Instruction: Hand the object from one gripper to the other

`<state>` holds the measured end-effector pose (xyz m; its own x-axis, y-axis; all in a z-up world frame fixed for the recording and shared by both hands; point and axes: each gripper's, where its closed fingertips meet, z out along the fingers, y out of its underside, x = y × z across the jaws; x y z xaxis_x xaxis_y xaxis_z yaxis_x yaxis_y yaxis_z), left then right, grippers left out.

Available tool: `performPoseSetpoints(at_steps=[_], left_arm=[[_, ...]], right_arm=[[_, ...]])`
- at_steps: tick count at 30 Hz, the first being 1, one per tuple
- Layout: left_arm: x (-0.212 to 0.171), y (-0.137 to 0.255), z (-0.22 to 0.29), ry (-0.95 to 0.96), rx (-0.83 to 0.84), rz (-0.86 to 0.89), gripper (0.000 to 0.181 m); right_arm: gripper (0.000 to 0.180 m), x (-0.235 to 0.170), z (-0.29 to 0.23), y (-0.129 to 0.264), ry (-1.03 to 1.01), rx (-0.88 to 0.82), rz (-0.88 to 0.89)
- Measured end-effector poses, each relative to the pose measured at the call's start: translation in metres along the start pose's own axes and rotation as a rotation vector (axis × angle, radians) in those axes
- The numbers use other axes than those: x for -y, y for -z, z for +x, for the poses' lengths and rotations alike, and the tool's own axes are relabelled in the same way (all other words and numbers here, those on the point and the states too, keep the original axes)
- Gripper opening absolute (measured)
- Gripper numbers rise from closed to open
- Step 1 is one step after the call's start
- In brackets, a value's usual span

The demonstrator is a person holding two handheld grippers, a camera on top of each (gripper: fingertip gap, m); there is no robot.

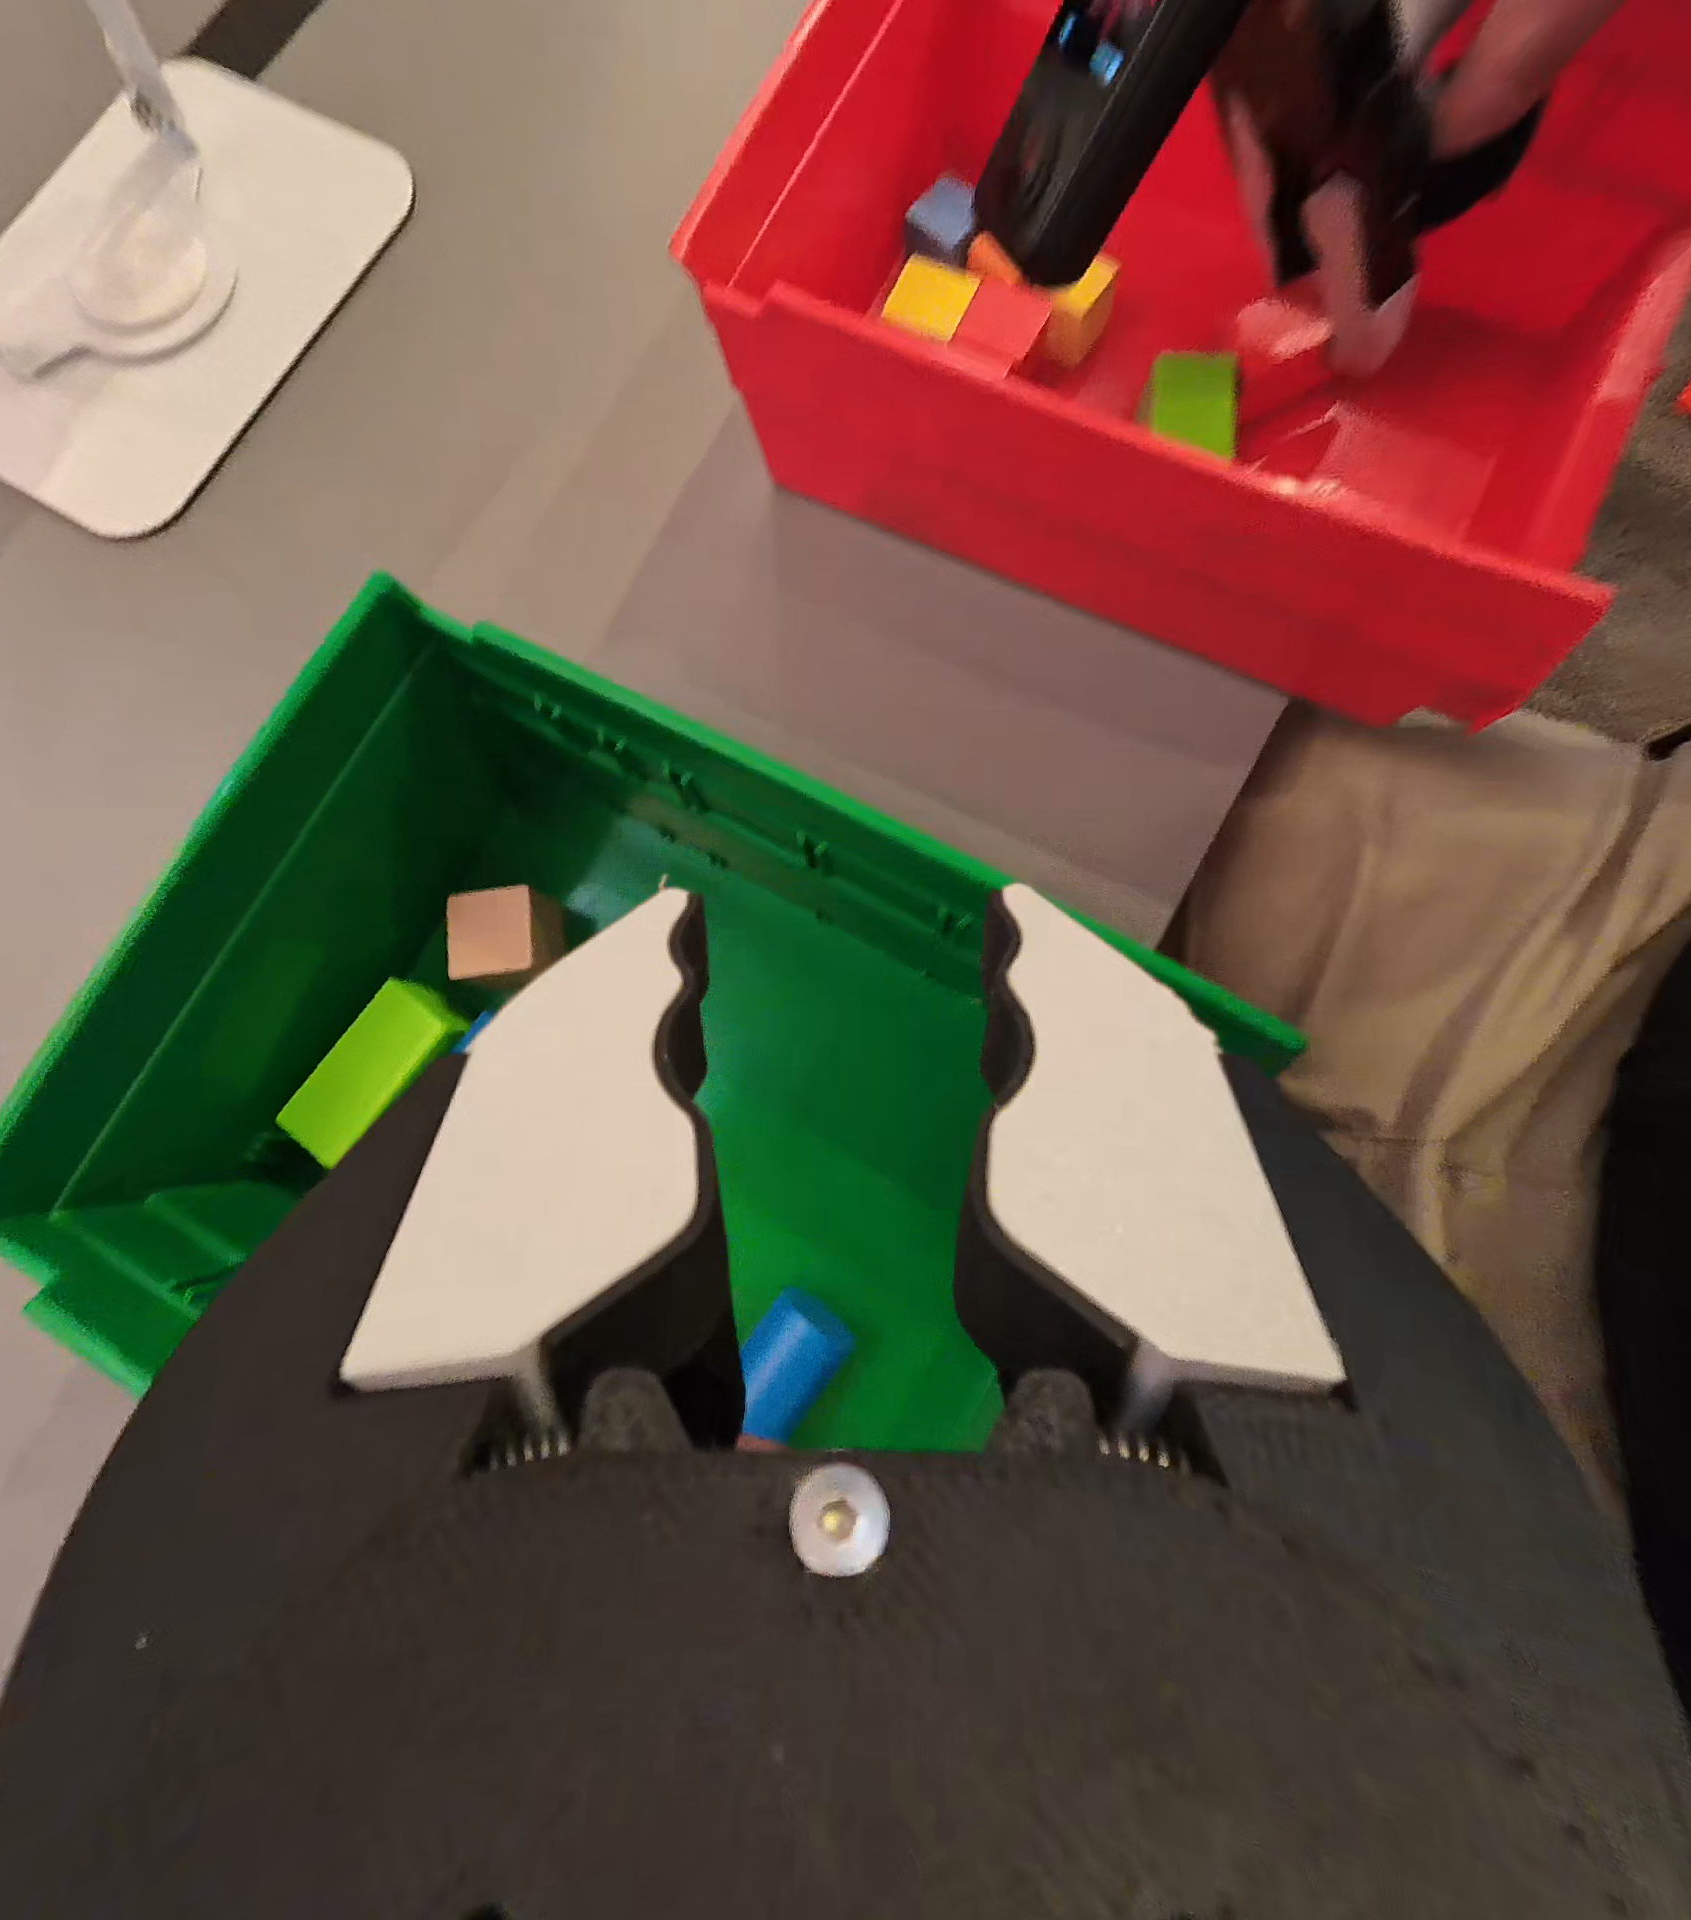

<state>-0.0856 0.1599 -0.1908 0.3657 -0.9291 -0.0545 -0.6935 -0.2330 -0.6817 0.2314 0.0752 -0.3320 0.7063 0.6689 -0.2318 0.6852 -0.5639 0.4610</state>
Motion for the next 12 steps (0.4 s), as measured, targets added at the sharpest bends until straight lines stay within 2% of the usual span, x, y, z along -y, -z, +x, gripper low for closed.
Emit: performPoseSetpoints(at_steps=[7, 12], left_arm=[[-0.055, -0.026, -0.031, 0.01, 0.138, -0.258, 0.053], [-0.099, -0.031, -0.063, -0.011, 0.311, -0.48, 0.053]], right_arm=[[0.038, 0.003, -0.002, 0.007, 0.01, 0.016, 0.049], [0.038, 0.004, -0.003, 0.009, 0.022, 0.013, 0.058]])
